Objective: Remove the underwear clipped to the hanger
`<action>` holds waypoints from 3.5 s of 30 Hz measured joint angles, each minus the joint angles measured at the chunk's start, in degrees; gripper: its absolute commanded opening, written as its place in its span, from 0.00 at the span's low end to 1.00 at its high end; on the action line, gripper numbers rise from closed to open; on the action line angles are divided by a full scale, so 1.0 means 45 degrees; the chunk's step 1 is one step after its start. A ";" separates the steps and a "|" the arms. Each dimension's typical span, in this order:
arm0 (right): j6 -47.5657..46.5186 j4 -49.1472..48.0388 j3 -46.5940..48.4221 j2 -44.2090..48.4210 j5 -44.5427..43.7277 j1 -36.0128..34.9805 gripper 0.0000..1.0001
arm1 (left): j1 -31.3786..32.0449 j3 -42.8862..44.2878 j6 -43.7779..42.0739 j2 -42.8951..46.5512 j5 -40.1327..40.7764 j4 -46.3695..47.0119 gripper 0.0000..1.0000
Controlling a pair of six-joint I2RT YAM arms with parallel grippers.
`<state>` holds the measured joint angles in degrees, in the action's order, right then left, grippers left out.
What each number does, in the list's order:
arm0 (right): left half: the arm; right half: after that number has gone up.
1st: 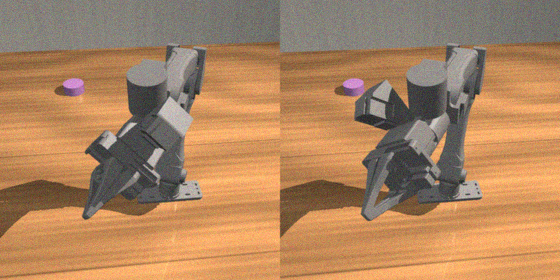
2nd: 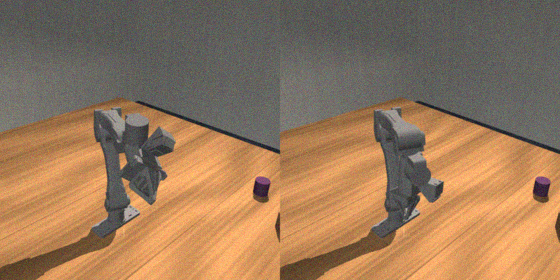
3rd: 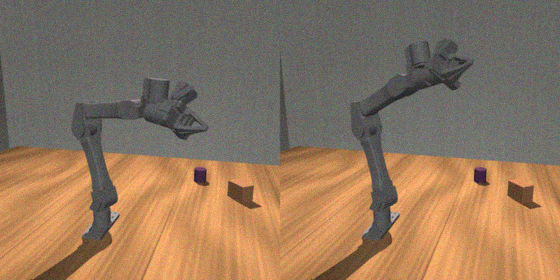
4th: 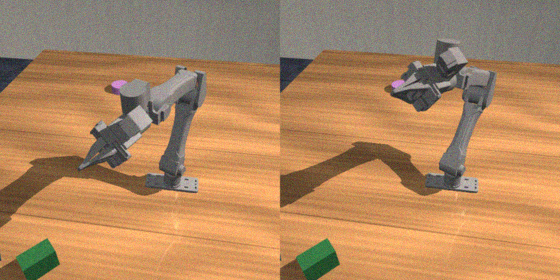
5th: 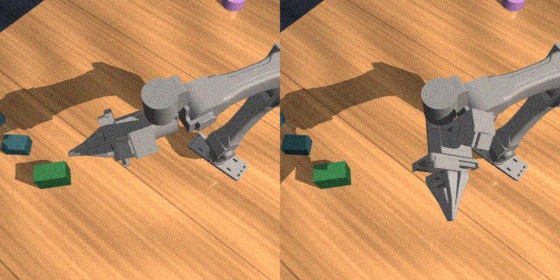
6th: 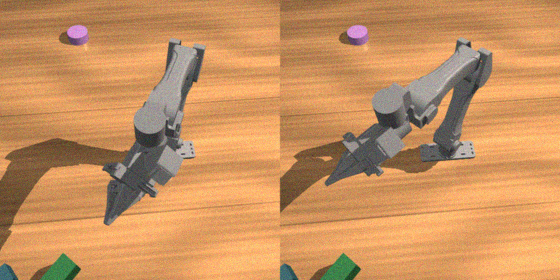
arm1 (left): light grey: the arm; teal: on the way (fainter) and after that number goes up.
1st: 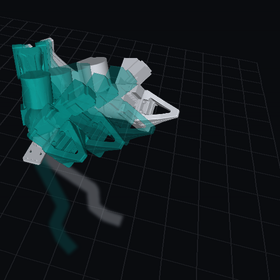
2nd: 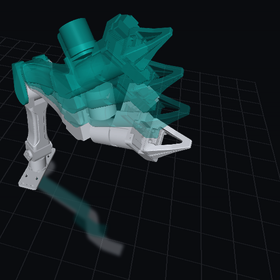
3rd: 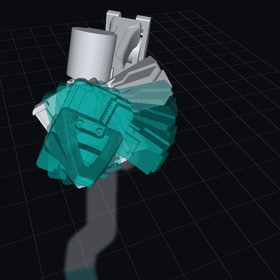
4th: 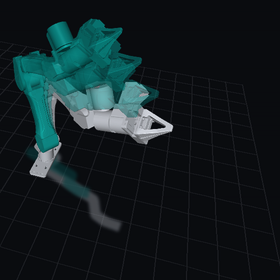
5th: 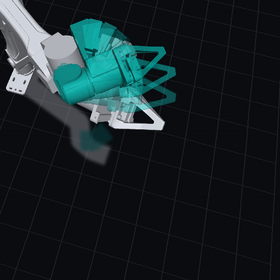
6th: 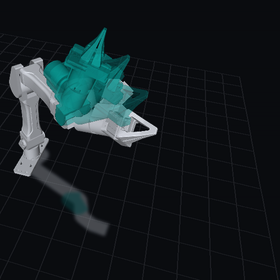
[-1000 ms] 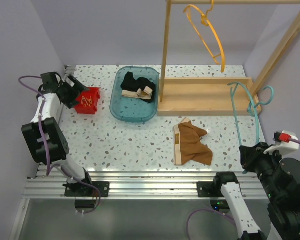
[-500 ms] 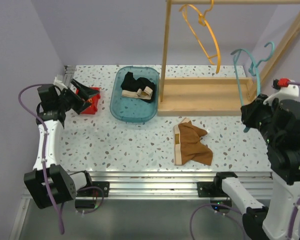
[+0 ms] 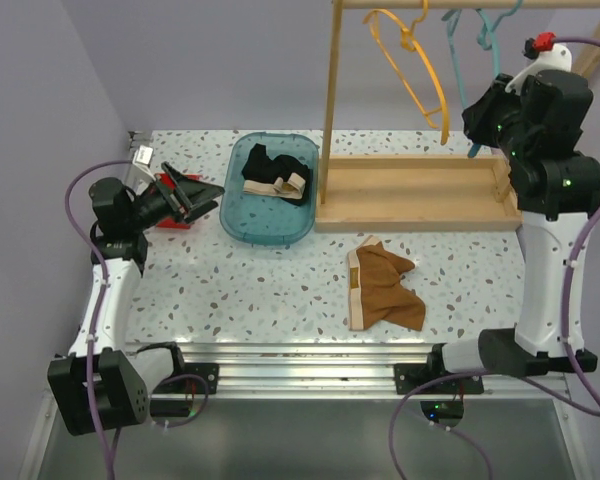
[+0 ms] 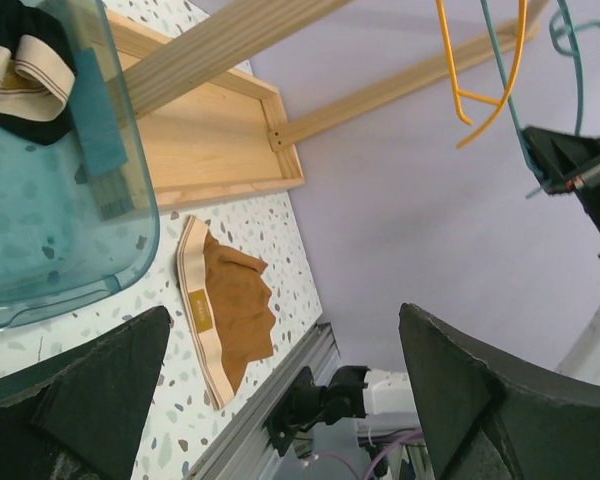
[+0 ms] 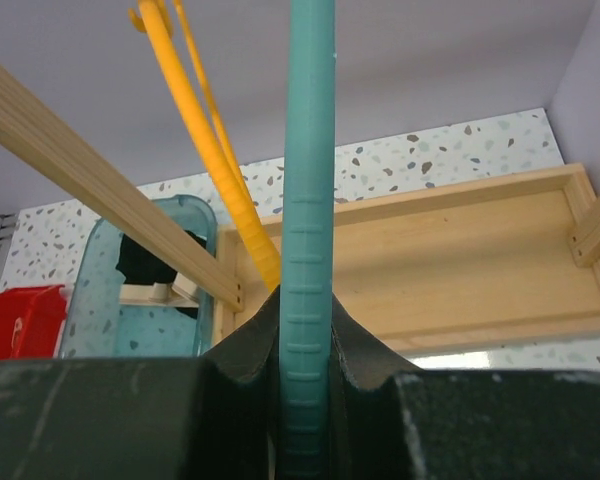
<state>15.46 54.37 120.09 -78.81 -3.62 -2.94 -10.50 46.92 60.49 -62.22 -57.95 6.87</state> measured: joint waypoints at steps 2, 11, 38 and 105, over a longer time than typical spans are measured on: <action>0.0083 -0.0034 0.0393 -0.0612 0.0209 0.0000 0.00 | 0.0175 0.0000 0.0005 0.0092 -0.0189 0.0121 1.00; 0.0374 -0.0083 0.1797 -0.2754 0.0515 0.0000 0.00 | 0.0787 0.0000 -0.0335 0.0180 -0.0486 -0.0126 1.00; 0.0432 0.2278 -0.1481 0.2749 -0.1409 0.0000 0.98 | 0.7475 0.3648 -0.2739 -0.2948 0.0597 -0.1447 1.00; 0.1661 0.5163 -1.1055 1.2128 0.2526 0.0000 0.96 | 0.5047 0.6951 -0.7893 -0.2691 1.7209 -0.7441 0.00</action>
<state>22.94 77.60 70.35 -24.23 7.75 -2.94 12.21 78.19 24.97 -74.32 19.49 -26.61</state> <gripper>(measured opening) 0.965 0.024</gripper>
